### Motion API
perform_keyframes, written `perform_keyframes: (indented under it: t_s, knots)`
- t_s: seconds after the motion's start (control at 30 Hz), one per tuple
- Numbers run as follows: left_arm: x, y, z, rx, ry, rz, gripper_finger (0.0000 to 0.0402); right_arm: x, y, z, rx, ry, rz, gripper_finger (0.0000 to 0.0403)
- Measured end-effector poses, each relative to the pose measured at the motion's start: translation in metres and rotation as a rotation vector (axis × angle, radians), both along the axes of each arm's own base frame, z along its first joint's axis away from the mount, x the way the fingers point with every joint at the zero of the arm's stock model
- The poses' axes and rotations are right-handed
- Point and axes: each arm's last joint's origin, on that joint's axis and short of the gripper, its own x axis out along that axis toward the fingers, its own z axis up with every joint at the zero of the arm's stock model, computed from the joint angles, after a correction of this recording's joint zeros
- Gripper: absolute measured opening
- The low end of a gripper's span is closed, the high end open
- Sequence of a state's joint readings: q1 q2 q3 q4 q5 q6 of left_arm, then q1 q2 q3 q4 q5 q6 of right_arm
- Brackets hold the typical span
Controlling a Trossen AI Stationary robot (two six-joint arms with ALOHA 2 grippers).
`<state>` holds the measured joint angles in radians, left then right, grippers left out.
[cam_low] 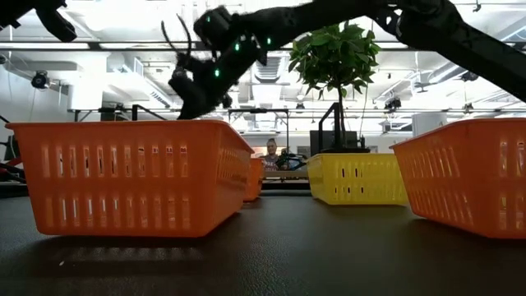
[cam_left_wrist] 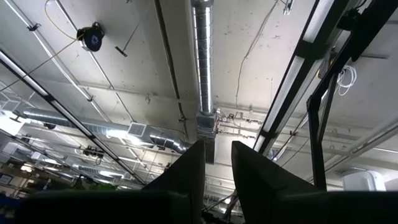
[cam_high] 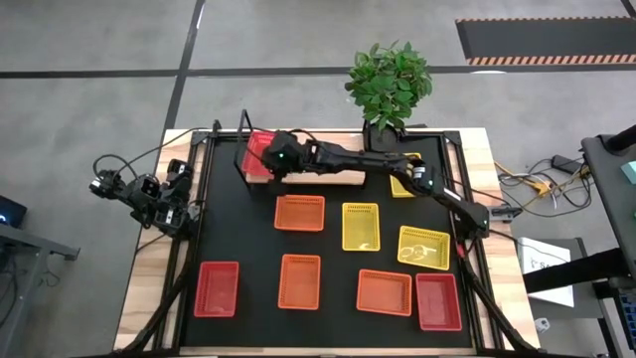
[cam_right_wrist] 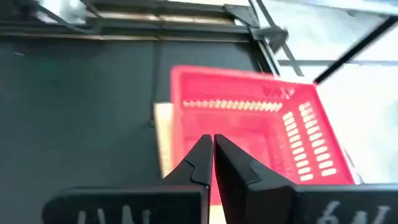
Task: Stack baskets on shelf by color
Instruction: Put the top red bin on the shelf, then put the top orange bin on the shelf
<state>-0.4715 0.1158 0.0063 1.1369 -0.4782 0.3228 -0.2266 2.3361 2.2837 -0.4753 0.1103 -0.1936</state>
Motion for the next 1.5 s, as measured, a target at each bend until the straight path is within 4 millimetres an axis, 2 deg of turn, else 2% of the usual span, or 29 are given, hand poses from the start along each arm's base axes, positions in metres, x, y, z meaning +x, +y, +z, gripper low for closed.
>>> perform_keyframes:
  t_s: [0.17,0.33,0.67,0.83,0.97,1.17,1.33,1.5]
  knots:
    - [0.0,0.0,0.0,-0.001,0.0,-0.001,0.0063,0.0,-0.001,-0.021,0.022,0.022,-0.011,0.0008]
    - [0.0,0.0,0.0,0.0,0.001,-0.001,0.0063,-0.003,-0.002,-0.026,0.0,0.065,-0.03,0.0008]
    - [0.0,0.0,0.0,-0.001,0.001,-0.001,0.0063,-0.005,-0.006,-0.008,-0.08,0.093,-0.034,0.0008]
    - [0.0,0.0,0.0,0.0,0.001,-0.001,0.0063,-0.007,0.0,0.0,-0.089,0.138,-0.034,0.0008]
    - [0.0,0.0,0.0,0.0,0.002,-0.001,0.0063,-0.015,0.016,0.014,-0.06,0.196,-0.028,0.0008]
    - [0.0,0.0,0.0,0.0,0.002,-0.001,0.0063,-0.035,0.061,0.037,-0.008,0.325,0.052,0.0008]
    - [0.002,-0.001,-0.001,0.005,0.012,-0.001,0.0063,-0.053,0.101,0.043,0.044,0.483,0.148,0.0008]
    - [0.003,-0.002,-0.001,0.011,0.023,-0.001,0.0063,-0.071,0.128,0.04,0.003,0.68,0.261,0.0012]
